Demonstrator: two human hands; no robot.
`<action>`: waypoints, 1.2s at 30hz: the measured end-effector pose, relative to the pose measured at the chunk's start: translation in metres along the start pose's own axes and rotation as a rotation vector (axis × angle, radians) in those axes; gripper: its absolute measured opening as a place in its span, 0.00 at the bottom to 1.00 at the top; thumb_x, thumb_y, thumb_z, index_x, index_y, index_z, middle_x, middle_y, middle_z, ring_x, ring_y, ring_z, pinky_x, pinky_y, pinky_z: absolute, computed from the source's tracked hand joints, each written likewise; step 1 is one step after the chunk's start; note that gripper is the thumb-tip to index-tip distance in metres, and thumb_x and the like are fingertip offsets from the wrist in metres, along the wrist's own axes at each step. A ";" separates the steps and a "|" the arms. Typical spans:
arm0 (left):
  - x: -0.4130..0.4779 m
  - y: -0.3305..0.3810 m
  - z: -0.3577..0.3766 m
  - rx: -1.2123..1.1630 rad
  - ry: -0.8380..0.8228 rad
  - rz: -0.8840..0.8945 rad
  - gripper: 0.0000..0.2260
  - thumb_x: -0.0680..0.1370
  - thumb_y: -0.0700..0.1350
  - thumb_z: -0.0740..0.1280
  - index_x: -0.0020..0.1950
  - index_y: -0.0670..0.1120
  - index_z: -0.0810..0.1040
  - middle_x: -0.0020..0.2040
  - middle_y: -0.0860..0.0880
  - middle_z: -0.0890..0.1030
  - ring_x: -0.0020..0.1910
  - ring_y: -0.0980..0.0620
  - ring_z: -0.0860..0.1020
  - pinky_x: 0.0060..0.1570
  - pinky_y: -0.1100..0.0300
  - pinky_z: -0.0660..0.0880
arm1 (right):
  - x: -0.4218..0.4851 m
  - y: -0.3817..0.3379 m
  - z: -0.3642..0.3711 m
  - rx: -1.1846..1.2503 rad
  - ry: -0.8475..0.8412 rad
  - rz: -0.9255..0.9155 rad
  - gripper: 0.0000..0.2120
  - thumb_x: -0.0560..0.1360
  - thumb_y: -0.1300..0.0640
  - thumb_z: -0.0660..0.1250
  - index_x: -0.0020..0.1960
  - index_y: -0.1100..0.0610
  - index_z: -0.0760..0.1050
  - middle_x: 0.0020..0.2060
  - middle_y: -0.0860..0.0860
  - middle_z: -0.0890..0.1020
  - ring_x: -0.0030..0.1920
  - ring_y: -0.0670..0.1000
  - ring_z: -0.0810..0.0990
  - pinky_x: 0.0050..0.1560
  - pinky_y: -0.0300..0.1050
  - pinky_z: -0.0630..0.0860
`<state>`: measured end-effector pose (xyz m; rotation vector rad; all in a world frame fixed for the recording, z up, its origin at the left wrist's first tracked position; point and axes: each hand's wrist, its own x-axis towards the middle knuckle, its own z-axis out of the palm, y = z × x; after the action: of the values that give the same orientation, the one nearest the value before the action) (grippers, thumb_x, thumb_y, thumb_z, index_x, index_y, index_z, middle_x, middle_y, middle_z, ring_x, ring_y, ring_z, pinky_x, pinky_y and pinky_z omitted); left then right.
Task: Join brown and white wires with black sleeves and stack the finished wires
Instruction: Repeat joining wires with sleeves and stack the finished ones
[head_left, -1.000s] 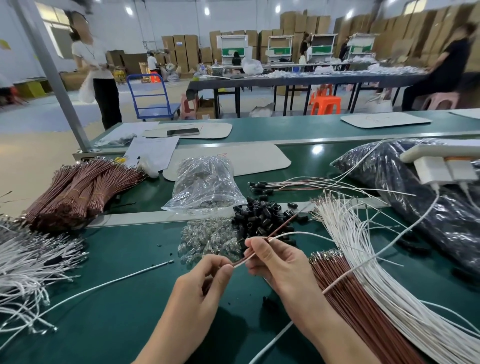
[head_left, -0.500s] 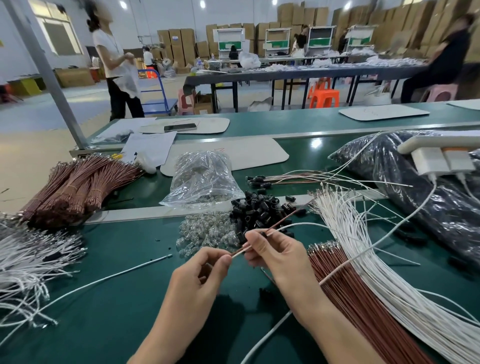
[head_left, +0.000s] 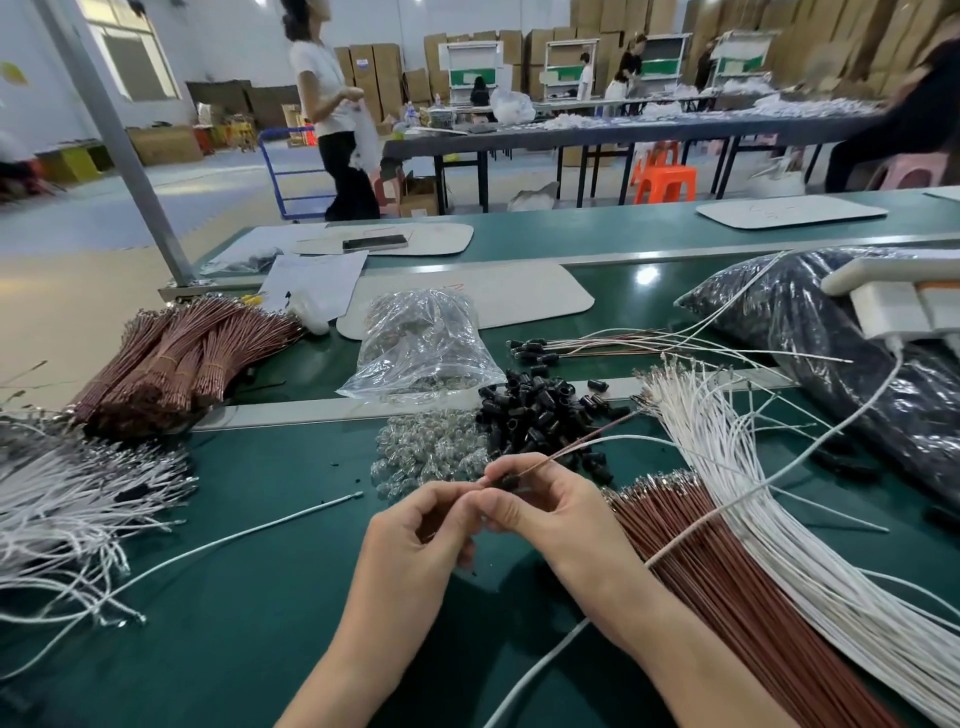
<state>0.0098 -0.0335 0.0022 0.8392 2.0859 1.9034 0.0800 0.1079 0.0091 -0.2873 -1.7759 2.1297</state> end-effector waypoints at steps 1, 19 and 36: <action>0.000 0.000 -0.001 -0.025 -0.005 -0.018 0.06 0.76 0.52 0.70 0.47 0.55 0.86 0.34 0.51 0.82 0.32 0.56 0.79 0.36 0.66 0.76 | 0.000 0.000 0.000 -0.001 0.001 -0.008 0.15 0.67 0.52 0.77 0.51 0.56 0.82 0.44 0.52 0.87 0.43 0.48 0.84 0.48 0.39 0.80; 0.005 0.000 -0.003 -0.316 -0.077 -0.291 0.12 0.74 0.54 0.68 0.48 0.49 0.86 0.41 0.43 0.84 0.36 0.48 0.82 0.39 0.56 0.82 | 0.002 0.000 -0.006 0.100 0.106 -0.008 0.07 0.73 0.63 0.74 0.46 0.51 0.84 0.37 0.53 0.85 0.40 0.48 0.84 0.45 0.38 0.81; 0.007 -0.002 -0.006 -0.285 -0.106 -0.304 0.11 0.72 0.55 0.71 0.45 0.48 0.86 0.41 0.46 0.84 0.35 0.51 0.81 0.38 0.59 0.80 | 0.001 -0.003 -0.006 0.092 0.061 -0.023 0.10 0.68 0.57 0.76 0.49 0.54 0.82 0.37 0.53 0.84 0.42 0.52 0.86 0.45 0.38 0.81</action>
<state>0.0007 -0.0353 0.0031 0.5144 1.7123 1.8819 0.0817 0.1142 0.0113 -0.3030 -1.6347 2.1562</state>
